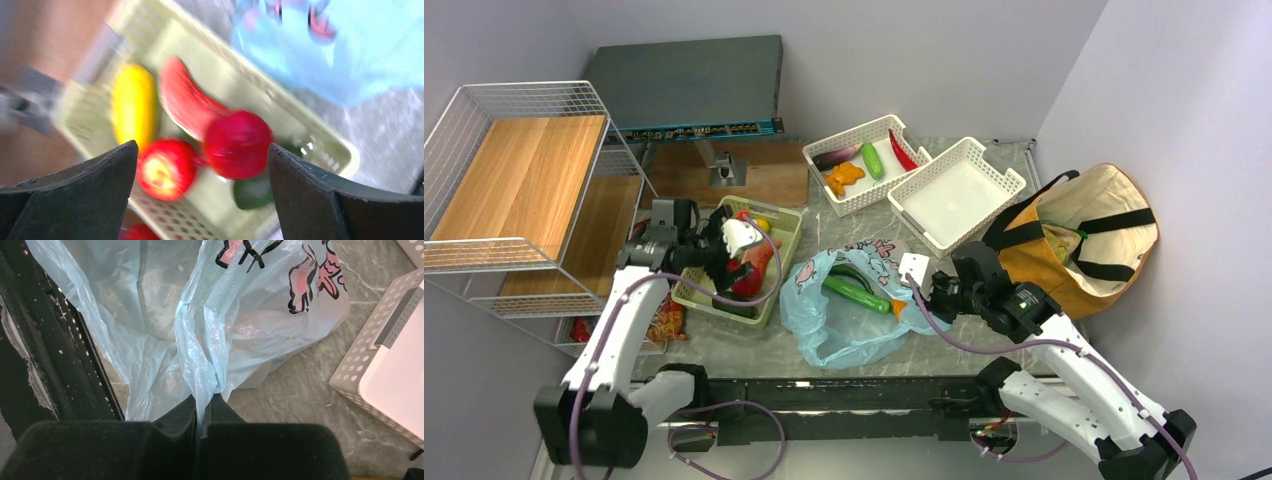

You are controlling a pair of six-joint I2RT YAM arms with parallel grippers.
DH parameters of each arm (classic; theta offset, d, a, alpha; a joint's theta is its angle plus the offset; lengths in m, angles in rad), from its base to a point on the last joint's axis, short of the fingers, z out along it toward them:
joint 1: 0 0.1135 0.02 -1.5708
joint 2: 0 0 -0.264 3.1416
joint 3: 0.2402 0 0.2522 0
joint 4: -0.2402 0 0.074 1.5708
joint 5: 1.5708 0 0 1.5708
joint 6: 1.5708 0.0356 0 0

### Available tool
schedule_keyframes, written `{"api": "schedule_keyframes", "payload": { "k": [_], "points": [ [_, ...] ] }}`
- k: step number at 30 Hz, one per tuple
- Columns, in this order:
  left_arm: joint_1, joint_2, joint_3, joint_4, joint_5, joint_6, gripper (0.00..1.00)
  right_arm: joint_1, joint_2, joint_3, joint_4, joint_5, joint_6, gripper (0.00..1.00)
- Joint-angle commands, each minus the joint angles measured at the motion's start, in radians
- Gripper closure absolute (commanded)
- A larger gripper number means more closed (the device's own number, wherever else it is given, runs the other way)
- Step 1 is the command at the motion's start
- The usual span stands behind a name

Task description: Untie the knot of the grocery bags and take out the mixed food

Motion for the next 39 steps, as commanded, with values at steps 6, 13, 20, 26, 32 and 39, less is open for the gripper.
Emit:
{"api": "schedule_keyframes", "payload": {
  "k": [6,13,20,26,32,39],
  "points": [
    [-0.611,-0.113,0.227,0.192,0.02,-0.112,0.14,0.004,0.039,0.038,0.101,-0.004,0.104,1.0],
    [-0.947,0.088,0.123,0.385,-0.089,0.095,0.56,0.002,0.067,0.052,0.132,-0.008,0.198,1.0],
    [-0.938,0.363,0.027,0.594,-0.216,0.174,0.47,-0.011,0.077,0.072,0.121,0.005,0.231,1.0],
    [-0.893,0.557,0.109,0.6,-0.27,0.144,0.3,-0.027,0.086,0.078,0.121,-0.013,0.256,1.0],
    [-0.867,0.668,0.175,0.563,-0.258,0.152,0.23,-0.031,0.104,0.101,0.117,-0.028,0.262,1.0],
    [-0.844,0.801,0.38,0.241,-0.16,0.139,0.42,-0.035,0.114,0.099,0.116,-0.029,0.256,1.0]
  ]
}}
